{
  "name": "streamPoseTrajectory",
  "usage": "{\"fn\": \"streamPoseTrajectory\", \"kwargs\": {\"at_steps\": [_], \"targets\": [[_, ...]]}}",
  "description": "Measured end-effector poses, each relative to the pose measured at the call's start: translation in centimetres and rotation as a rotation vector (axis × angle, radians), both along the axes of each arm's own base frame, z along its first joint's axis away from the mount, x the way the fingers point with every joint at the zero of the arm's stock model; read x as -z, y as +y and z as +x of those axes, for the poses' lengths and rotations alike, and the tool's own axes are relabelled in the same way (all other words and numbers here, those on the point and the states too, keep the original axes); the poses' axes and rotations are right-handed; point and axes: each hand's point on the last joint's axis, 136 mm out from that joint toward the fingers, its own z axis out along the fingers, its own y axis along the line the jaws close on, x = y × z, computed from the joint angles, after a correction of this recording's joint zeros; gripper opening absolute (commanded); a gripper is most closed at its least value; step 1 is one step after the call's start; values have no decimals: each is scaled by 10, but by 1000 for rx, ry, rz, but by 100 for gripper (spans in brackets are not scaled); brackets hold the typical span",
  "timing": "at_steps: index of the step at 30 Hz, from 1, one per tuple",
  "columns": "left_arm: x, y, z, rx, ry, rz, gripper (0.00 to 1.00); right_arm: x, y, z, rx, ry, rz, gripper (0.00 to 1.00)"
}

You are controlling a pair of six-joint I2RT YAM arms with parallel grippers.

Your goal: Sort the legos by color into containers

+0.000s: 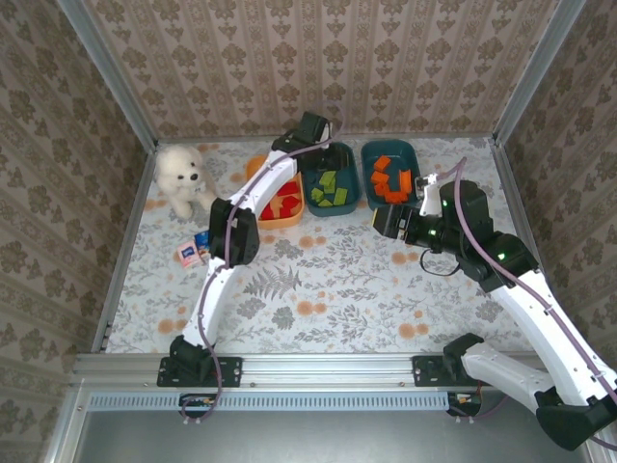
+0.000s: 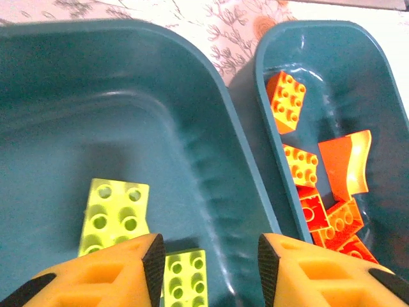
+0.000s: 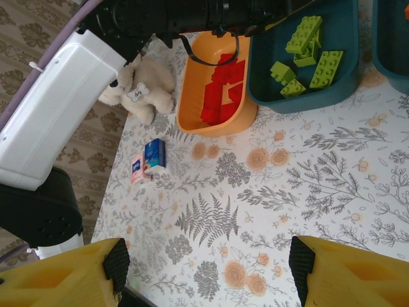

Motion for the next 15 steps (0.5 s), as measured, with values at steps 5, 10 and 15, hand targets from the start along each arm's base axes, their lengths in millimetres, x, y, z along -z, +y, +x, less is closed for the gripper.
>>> {"fn": "streamPoseTrajectory", "kwargs": {"at_steps": [5,10,15], "targets": [[18,-10,-8,27,42,-5,44,0,0,0,0,0,0,70],[34,-12,-11,28,75,0,44,0,0,0,2,1,0,70],[42,-10,-11,24,97,1,44,1,-1,2,6,4,-2,70]]}}
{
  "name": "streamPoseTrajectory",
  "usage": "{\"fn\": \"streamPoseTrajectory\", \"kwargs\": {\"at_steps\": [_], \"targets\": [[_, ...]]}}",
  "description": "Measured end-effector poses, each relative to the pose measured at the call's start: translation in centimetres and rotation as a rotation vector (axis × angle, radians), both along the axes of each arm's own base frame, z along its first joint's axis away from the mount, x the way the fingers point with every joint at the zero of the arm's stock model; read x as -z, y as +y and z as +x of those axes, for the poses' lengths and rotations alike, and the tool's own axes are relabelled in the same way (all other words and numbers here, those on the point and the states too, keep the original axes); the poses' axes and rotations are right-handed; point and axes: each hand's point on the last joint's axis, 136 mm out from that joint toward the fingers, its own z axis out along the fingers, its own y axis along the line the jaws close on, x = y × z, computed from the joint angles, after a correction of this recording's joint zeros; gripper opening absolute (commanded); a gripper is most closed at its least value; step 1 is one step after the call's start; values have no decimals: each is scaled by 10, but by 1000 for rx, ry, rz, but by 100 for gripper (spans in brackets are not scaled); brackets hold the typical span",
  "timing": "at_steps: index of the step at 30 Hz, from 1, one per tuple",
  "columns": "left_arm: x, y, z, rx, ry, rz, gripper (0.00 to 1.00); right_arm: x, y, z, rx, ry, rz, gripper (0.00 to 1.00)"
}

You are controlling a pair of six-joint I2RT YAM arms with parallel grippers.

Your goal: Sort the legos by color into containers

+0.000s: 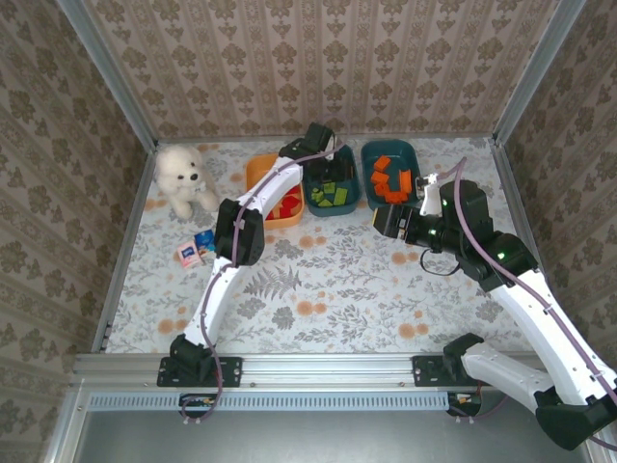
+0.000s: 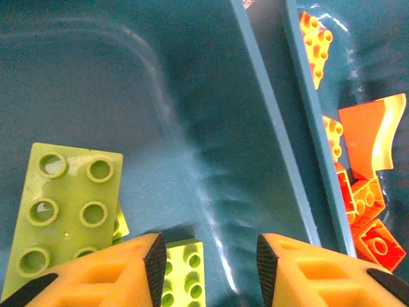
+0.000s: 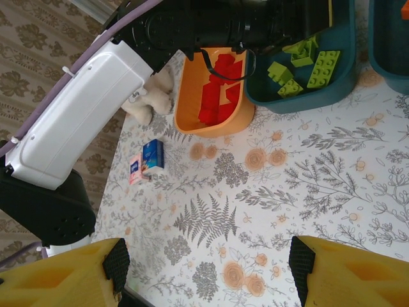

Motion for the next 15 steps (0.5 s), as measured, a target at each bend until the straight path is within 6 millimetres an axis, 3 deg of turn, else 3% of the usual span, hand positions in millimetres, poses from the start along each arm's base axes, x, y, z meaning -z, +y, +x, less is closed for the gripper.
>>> {"fn": "streamPoseTrajectory", "kwargs": {"at_steps": [15], "targets": [[5,17,8,-38,9,30,45,3,0,2,2,9,-4,70]]}}
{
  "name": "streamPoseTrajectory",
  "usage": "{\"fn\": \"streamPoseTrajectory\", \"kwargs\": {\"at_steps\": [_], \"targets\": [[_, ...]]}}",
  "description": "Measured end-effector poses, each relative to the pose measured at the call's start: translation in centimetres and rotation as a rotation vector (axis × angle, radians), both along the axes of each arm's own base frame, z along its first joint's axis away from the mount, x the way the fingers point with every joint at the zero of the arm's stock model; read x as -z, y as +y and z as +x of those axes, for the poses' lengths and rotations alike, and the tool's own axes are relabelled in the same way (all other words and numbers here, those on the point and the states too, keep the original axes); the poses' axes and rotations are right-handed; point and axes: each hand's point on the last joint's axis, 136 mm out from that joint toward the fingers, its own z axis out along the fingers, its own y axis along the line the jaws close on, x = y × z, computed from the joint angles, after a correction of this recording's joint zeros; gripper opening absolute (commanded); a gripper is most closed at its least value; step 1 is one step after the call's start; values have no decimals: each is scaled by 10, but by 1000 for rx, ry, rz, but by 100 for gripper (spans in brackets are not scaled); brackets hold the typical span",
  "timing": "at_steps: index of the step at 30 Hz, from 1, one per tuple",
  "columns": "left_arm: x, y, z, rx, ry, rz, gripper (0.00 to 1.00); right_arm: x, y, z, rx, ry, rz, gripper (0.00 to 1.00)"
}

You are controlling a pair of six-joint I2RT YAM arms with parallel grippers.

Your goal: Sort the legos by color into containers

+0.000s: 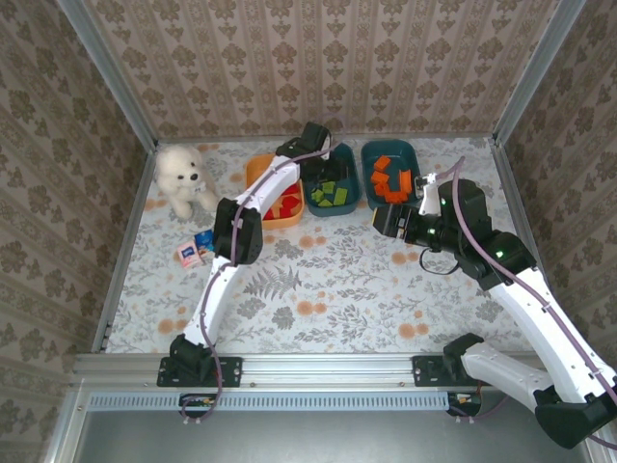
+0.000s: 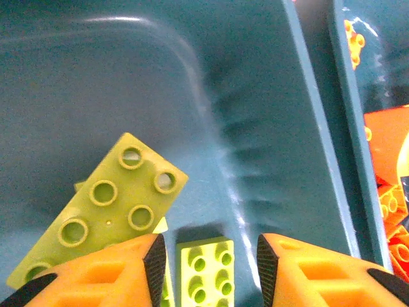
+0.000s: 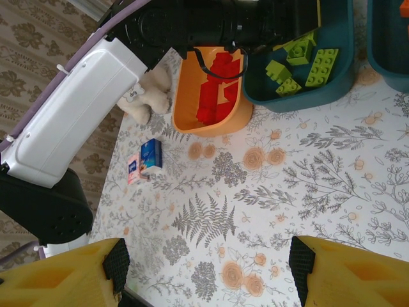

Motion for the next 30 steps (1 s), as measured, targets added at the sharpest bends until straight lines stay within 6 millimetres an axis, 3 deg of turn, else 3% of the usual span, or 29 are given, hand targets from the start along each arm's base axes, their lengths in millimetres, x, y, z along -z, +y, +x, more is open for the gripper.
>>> {"fn": "streamPoseTrajectory", "kwargs": {"at_steps": [6,11,21,26,30], "targets": [[1,12,9,-32,-8,16,46,0,0,0,0,0,0,70],[-10,21,16,-56,-22,25,45,0,0,0,0,0,0,70],[-16,17,14,-53,-34,26,52,1,-1,0,2,2,-1,70],[-40,30,-17,-60,-19,77,54,3,-6,3,24,-3,-23,70],[-97,65,-67,-84,-59,99,55,5,-15,5,63,-8,-70,73]]}}
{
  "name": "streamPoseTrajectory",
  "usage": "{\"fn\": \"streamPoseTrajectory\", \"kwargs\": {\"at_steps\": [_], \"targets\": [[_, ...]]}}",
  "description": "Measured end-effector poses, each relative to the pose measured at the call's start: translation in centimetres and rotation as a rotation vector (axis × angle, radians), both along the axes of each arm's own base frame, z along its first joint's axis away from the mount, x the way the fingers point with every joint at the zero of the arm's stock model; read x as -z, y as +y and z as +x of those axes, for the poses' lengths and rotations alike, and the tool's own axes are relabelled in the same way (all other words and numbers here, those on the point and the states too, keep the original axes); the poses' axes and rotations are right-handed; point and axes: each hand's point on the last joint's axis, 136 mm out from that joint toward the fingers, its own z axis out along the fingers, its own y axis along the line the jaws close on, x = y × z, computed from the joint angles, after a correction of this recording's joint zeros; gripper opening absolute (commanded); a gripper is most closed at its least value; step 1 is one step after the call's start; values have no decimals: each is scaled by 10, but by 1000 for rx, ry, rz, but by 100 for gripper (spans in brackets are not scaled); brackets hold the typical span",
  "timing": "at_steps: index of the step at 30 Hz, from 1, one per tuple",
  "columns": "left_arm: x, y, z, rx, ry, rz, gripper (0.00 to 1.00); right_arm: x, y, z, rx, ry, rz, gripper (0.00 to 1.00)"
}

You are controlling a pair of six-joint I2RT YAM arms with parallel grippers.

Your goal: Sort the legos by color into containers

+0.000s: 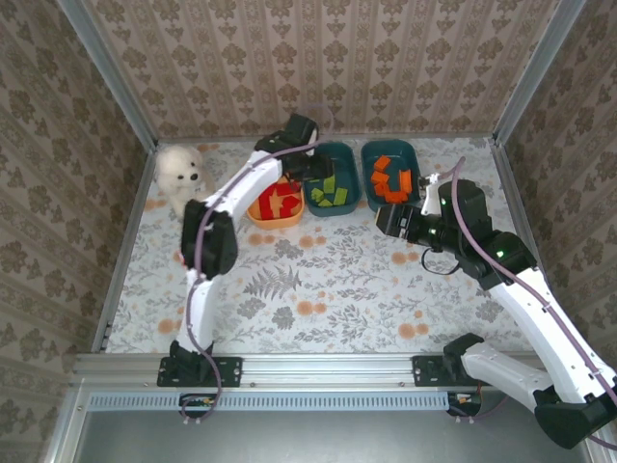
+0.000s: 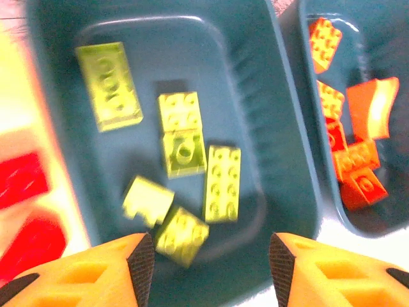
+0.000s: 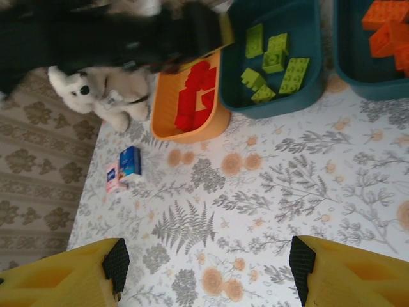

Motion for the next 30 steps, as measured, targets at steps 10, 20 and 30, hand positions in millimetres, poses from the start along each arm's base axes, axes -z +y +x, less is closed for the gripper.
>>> {"fn": "streamPoseTrajectory", "kwargs": {"at_steps": [10,20,30], "targets": [[-84,99,-139,-48,-148,-44,62,-13,-33,4,124,-65,-118,83],[-60,166,-255,-70,-107,-97,100,5,-40,-9,96,-52,-180,100],[-71,179,-284,-65,-147,-163,100,24,-38,-23,51,-15,-177,100]]}}
